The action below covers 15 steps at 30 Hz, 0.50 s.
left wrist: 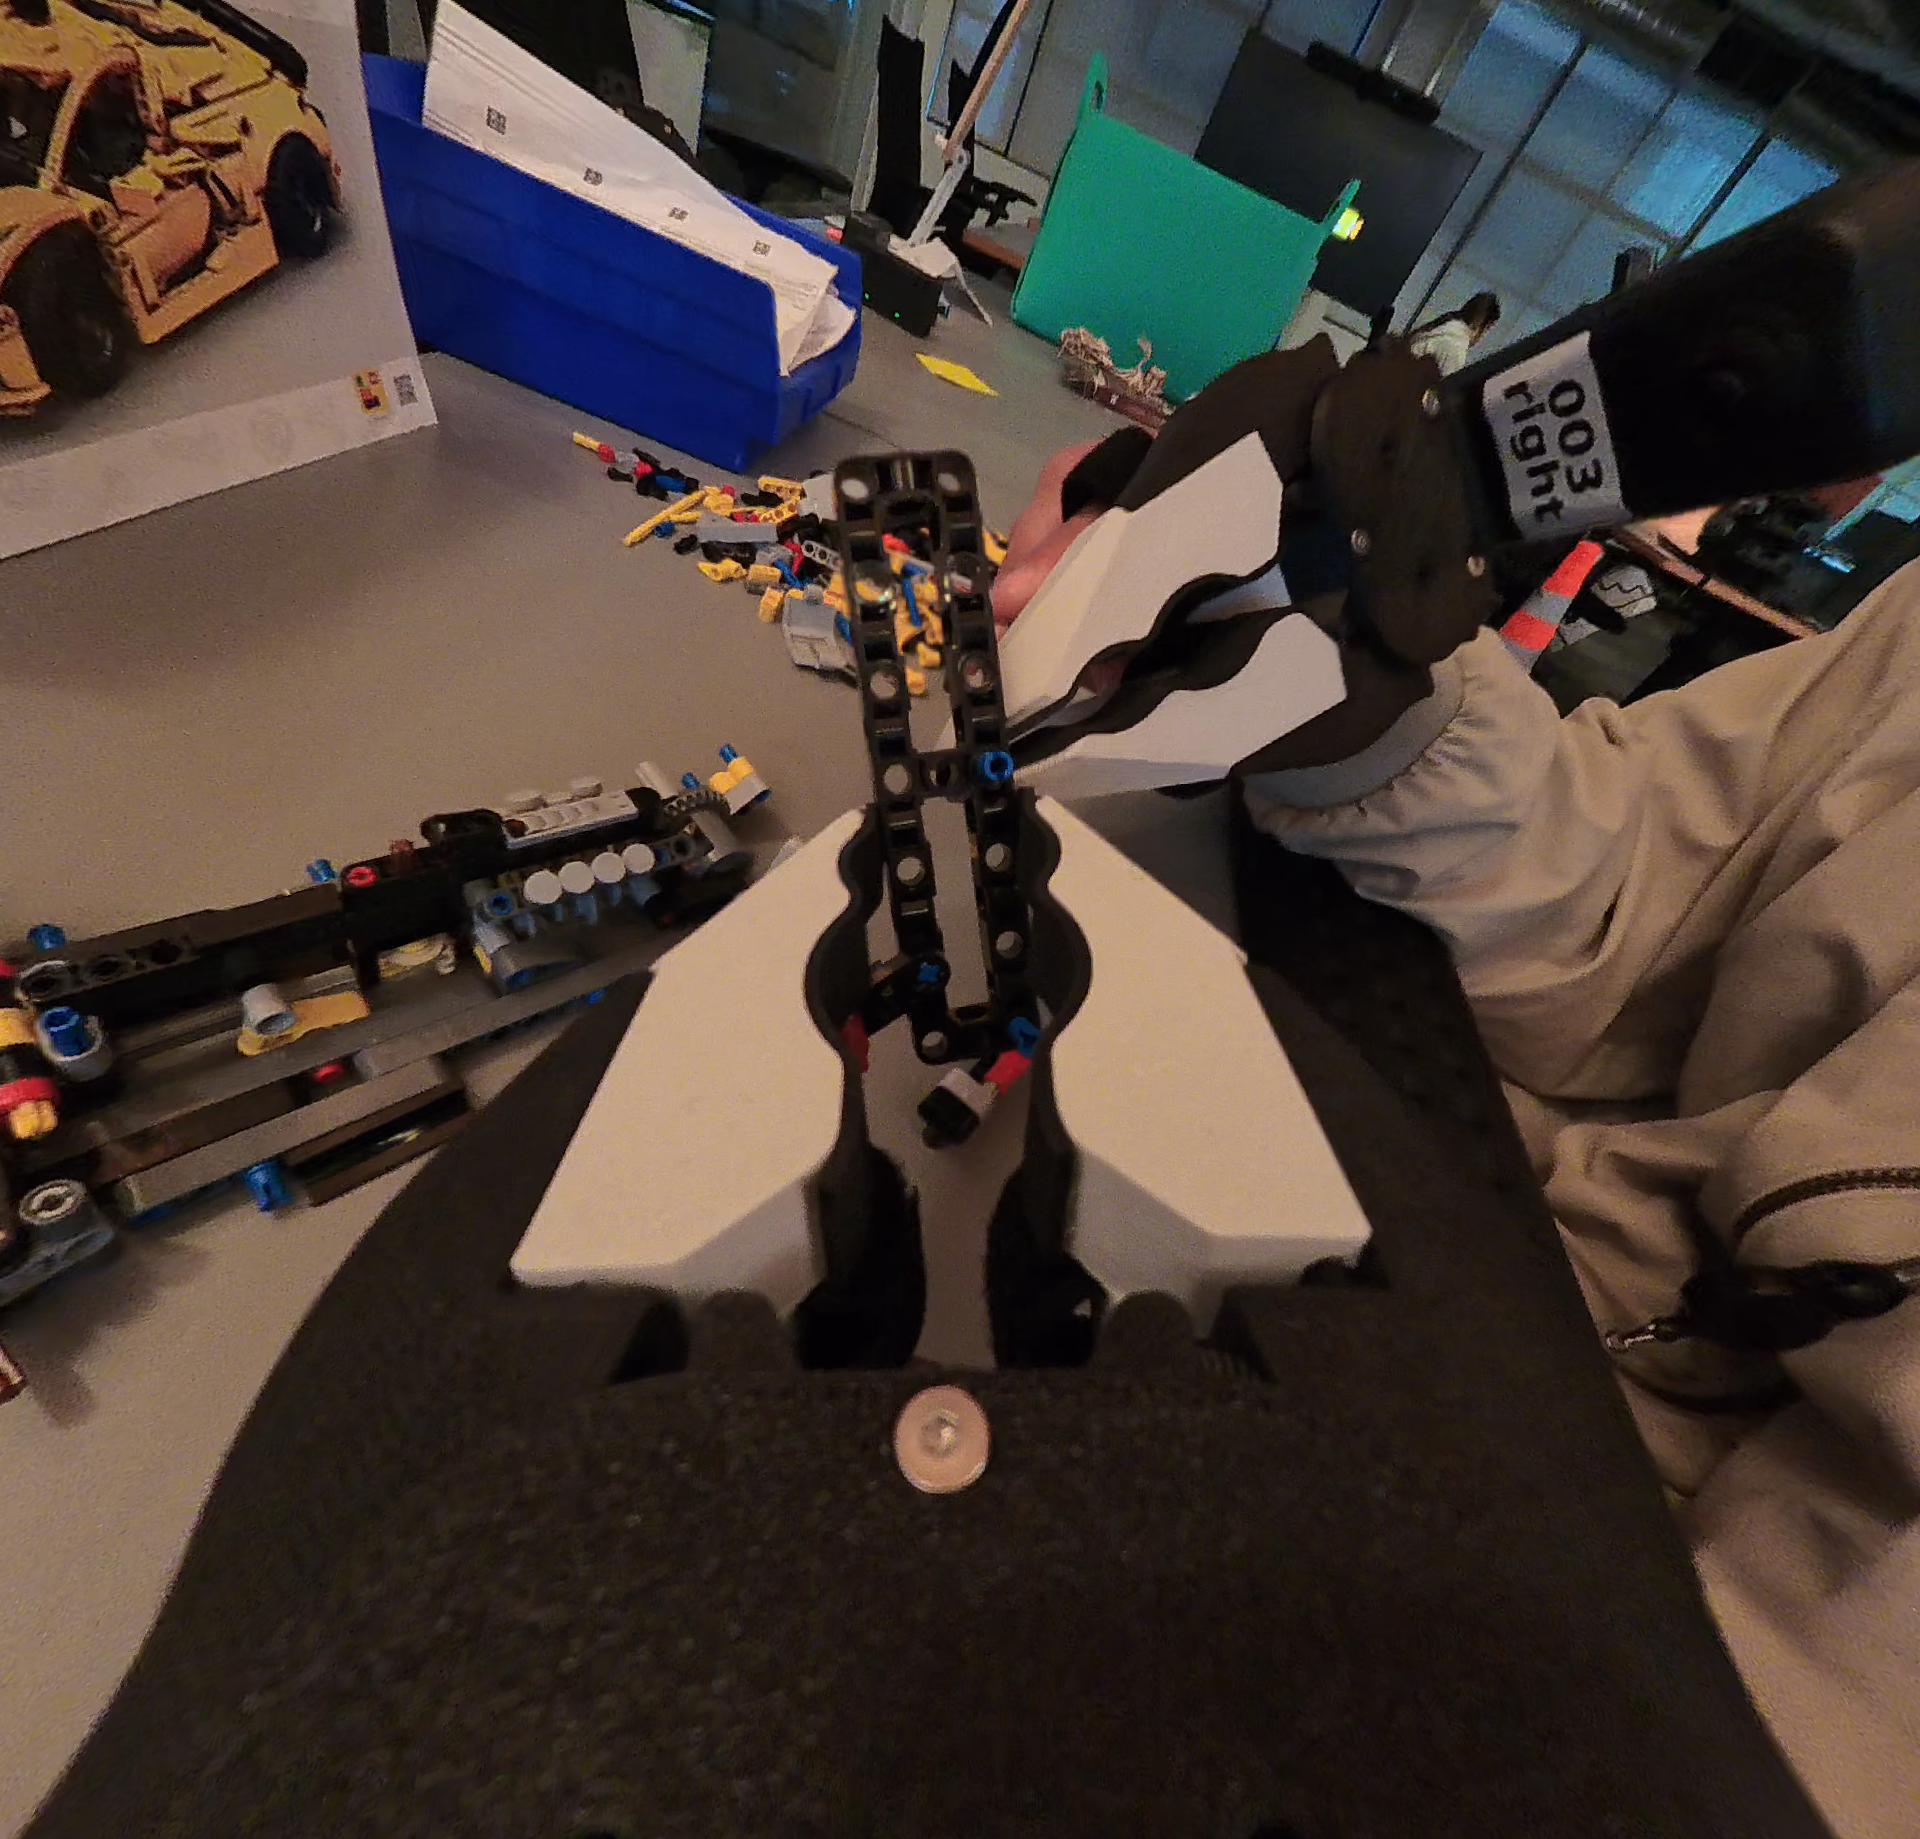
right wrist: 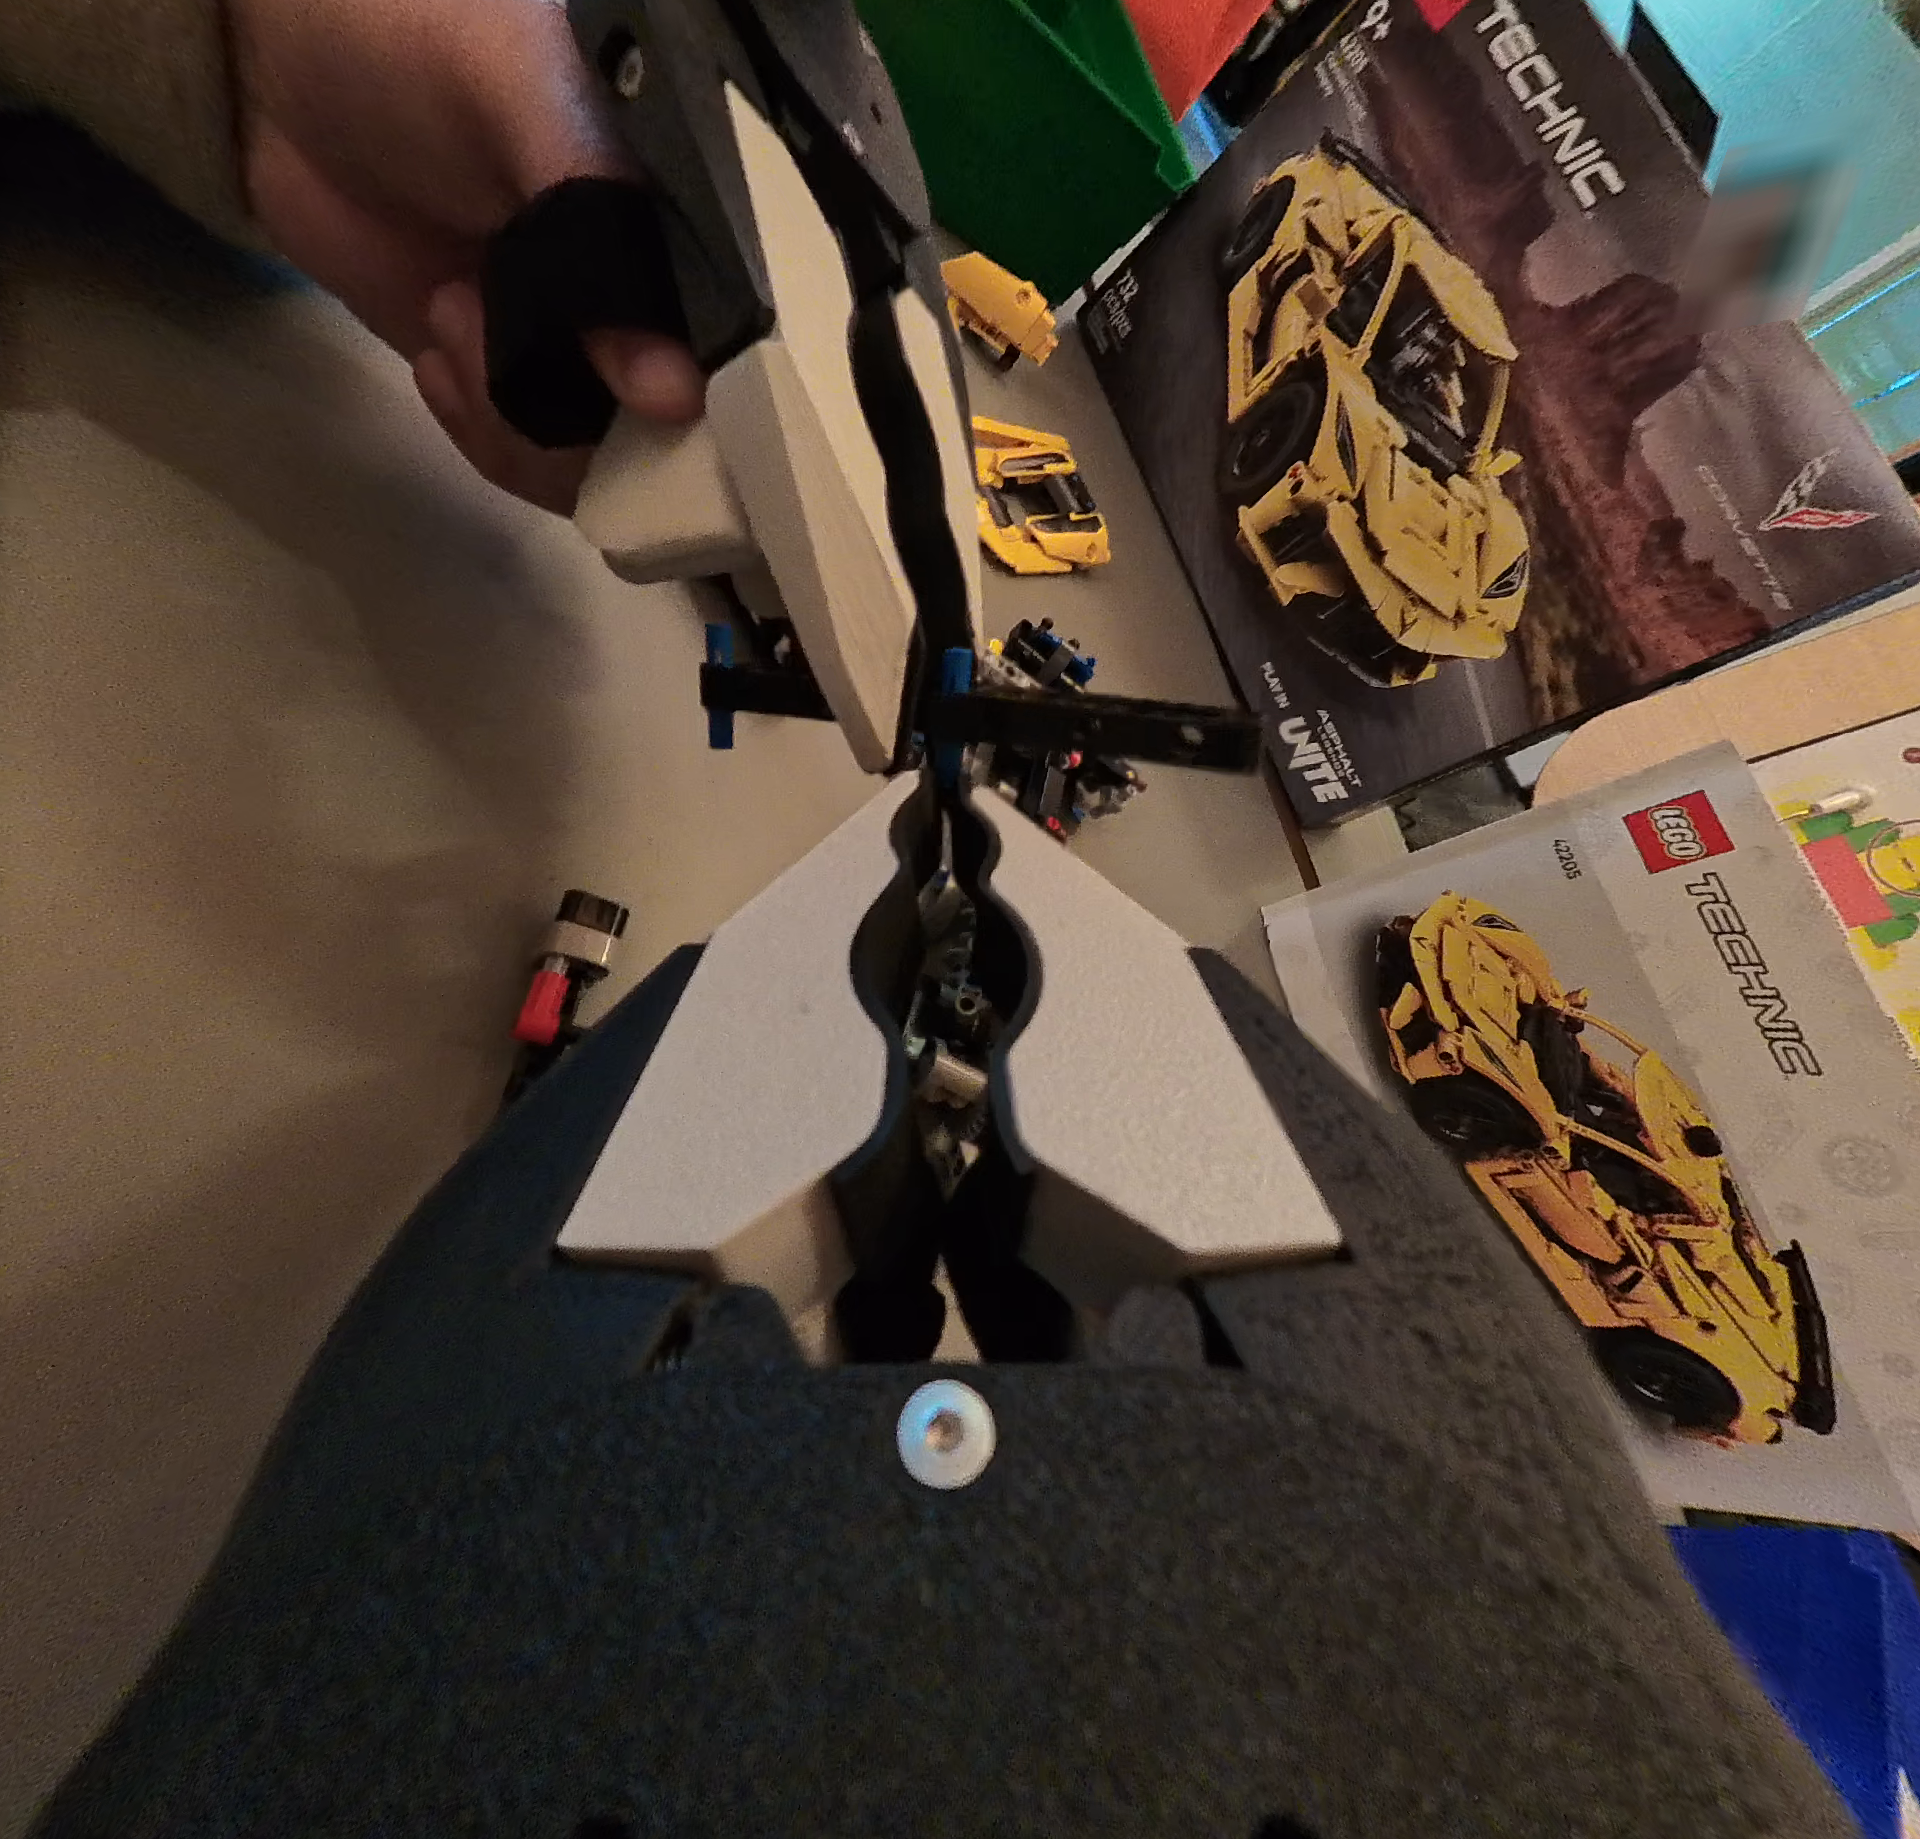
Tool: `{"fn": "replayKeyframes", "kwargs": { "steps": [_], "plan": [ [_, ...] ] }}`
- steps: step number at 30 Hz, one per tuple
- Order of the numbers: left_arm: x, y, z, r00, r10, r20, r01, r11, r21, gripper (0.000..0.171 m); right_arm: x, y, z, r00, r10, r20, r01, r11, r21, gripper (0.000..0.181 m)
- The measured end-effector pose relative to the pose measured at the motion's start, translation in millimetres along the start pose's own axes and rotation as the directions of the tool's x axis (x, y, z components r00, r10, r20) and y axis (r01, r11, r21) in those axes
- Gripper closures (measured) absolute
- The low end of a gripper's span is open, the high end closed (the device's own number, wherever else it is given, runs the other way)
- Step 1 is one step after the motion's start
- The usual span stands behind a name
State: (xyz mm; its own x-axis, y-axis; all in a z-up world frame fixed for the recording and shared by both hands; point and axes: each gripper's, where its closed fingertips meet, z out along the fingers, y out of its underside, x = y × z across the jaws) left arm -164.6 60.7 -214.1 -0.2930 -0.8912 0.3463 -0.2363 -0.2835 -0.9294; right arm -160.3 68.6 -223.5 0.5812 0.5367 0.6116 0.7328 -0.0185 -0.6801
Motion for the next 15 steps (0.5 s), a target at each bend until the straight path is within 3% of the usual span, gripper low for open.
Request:
{"fn": "replayKeyframes", "kwargs": {
  "steps": [2,3,5,6,8,10,11,13,15],
  "plan": [
    [-7,-52,-39,0.994,-0.095,-0.049,0.106,0.95,0.293,0.147,0,53,3,0.998,-0.052,0.029,0.058,0.971,-0.234,0.181],
    [-22,-75,-69,0.989,-0.143,-0.033,0.143,0.895,0.423,0.147,-7,65,2,0.996,0.04,0.079,-0.022,0.974,-0.224,0.181],
    [-45,-78,-95,0.984,-0.167,0.056,0.123,0.878,0.463,0.147,8,51,-8,0.991,0.133,0.013,-0.13,0.984,-0.126,0.181],
    [-43,-78,-93,0.983,-0.183,0.014,0.156,0.872,0.463,0.147,14,38,-8,0.982,0.187,0.009,-0.186,0.98,-0.069,0.181],
    [-41,-67,-73,0.986,-0.159,0.054,0.125,0.908,0.399,0.147,23,13,-3,0.926,0.371,0.064,-0.376,0.923,0.079,0.181],
    [-44,-45,-49,0.968,0.022,0.25,-0.08,0.972,0.223,0.146,27,0,2,0.832,0.536,0.141,-0.552,0.825,0.124,0.177],
    [-49,-35,-40,0.924,0.138,0.358,-0.191,0.975,0.117,0.146,29,-4,3,0.782,0.601,0.163,-0.622,0.771,0.139,0.166],
    [-47,-26,-27,0.837,0.302,0.456,-0.328,0.944,-0.023,0.146,27,-16,4,0.702,0.679,0.214,-0.712,0.676,0.191,0.15],
    [-48,-21,-20,0.713,0.459,0.53,-0.446,0.88,-0.162,0.146,26,-22,6,0.648,0.729,0.221,-0.761,0.612,0.213,0.147]
  ]
}}
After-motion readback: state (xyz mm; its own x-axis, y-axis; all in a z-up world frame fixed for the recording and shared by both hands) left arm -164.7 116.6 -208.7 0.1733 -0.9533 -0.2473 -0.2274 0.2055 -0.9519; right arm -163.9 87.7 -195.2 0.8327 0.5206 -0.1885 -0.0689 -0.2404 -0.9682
